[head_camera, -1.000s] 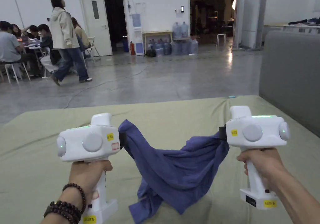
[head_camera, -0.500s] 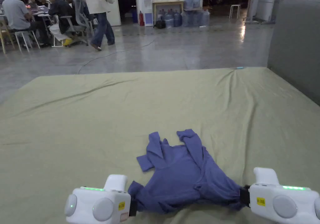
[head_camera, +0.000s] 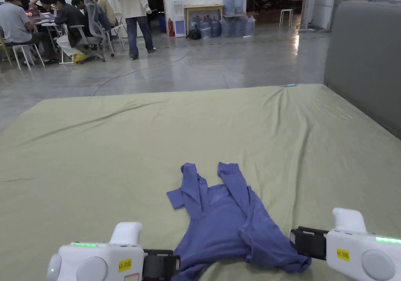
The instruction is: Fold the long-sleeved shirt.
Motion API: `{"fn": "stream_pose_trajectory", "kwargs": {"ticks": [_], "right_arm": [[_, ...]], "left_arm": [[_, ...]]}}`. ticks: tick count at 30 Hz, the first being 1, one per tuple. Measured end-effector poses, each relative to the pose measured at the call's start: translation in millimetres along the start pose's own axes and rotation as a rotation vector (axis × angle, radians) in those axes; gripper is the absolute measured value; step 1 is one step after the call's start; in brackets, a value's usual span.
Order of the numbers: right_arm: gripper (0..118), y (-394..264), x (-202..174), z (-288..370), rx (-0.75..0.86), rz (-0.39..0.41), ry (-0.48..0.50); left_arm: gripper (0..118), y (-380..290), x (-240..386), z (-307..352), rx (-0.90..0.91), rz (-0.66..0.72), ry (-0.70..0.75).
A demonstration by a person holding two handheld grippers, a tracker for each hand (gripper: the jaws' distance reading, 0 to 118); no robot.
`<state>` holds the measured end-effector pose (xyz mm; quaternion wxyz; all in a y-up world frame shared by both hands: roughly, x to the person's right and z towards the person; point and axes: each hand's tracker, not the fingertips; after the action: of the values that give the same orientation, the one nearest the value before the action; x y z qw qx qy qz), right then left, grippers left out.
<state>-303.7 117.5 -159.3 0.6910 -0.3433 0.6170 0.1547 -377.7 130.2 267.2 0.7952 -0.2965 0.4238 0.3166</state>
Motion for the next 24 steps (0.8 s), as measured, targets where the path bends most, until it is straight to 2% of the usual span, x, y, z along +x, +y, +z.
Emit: {"fn": "stream_pose_trajectory", "kwargs": {"ticks": [1,2,3,4,6,9,10,11,12,13,18,22,24], "right_arm": [[100,3,-2,3,-0.022,0.014,0.006],[74,4,-4,6,-0.016,0.017,0.002],[12,5,-7,8,-0.013,0.032,0.0],[0,4,-11,8,-0.008,0.049,-0.006],[0,3,-12,14,0.005,0.07,-0.022],[0,-1,-13,11,-0.021,0.058,0.021],[0,-2,-12,12,-0.024,0.056,0.027],[0,-2,-11,13,-0.026,0.056,0.03],[0,-3,-15,9,-0.029,0.059,0.028],[0,-3,-15,9,-0.033,0.063,0.026],[0,-5,-13,9,-0.049,0.06,0.039],[0,-7,-12,4,-0.065,0.075,0.028],[0,-9,-13,0,-0.077,0.071,0.03]], "left_arm": [[95,2,-1,2,0.005,0.028,0.038],[59,4,-3,5,0.007,0.03,0.057],[0,6,-4,5,0.018,0.028,0.079],[0,6,-5,2,0.013,0.027,0.116],[0,7,-9,-2,0.014,0.038,0.108],[0,2,-11,-12,-0.003,0.067,0.097],[9,1,-15,-19,-0.017,0.07,0.088],[34,-1,-18,-26,-0.038,0.066,0.091],[66,-4,-19,-35,-0.073,0.068,0.109],[73,-8,-21,-45,-0.123,0.067,0.145],[73,-23,-38,-81,-0.24,0.021,0.279],[73,-32,-36,-92,-0.267,0.024,0.232],[72,-38,-28,-95,-0.282,-0.02,0.234]]}}
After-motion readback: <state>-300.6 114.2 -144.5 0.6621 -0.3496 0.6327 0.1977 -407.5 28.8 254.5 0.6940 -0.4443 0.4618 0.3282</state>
